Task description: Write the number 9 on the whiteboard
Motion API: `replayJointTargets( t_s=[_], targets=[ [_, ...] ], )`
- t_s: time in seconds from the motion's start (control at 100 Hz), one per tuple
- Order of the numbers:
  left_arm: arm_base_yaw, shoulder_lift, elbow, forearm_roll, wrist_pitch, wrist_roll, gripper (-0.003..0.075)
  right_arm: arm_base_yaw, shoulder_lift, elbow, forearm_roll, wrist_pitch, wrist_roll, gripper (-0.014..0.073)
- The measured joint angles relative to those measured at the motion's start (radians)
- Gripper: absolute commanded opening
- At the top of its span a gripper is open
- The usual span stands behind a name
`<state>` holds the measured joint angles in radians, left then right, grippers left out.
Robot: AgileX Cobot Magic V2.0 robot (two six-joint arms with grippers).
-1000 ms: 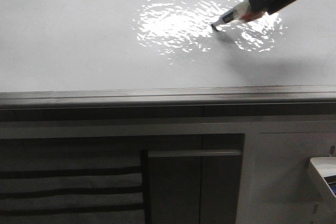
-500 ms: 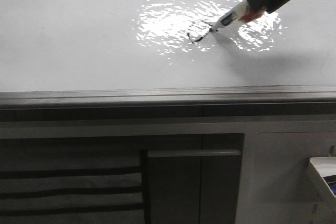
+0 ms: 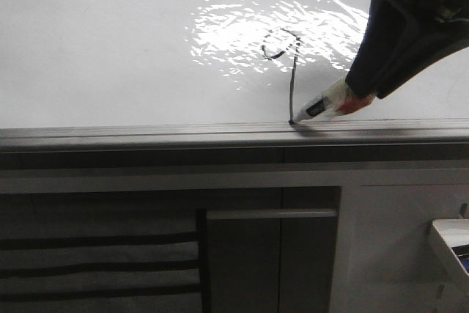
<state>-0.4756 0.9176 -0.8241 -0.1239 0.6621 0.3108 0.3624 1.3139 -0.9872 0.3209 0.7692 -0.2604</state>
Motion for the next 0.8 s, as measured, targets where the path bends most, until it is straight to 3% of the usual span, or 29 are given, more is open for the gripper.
replayJointTargets(
  t_s=[0.14, 0.25, 0.44, 0.8],
  targets=[
    [-0.036, 0.044, -0.026, -0.149, 0.018, 0.212, 0.0291, 0.038, -0.037, -0.048, -0.002, 0.049, -0.104, -0.0045],
    [-0.116, 0.109, -0.079, -0.223, 0.066, 0.382, 0.0291, 0.094, -0.094, -0.1, -0.002, 0.149, -0.3, -0.0045],
    [-0.261, 0.259, -0.178, -0.244, 0.089, 0.499, 0.0292, 0.162, -0.153, -0.14, -0.002, 0.249, -0.585, -0.0045],
    [-0.388, 0.483, -0.345, -0.246, 0.059, 0.551, 0.0292, 0.174, -0.165, -0.143, -0.002, 0.263, -0.651, -0.0045]
  ],
)
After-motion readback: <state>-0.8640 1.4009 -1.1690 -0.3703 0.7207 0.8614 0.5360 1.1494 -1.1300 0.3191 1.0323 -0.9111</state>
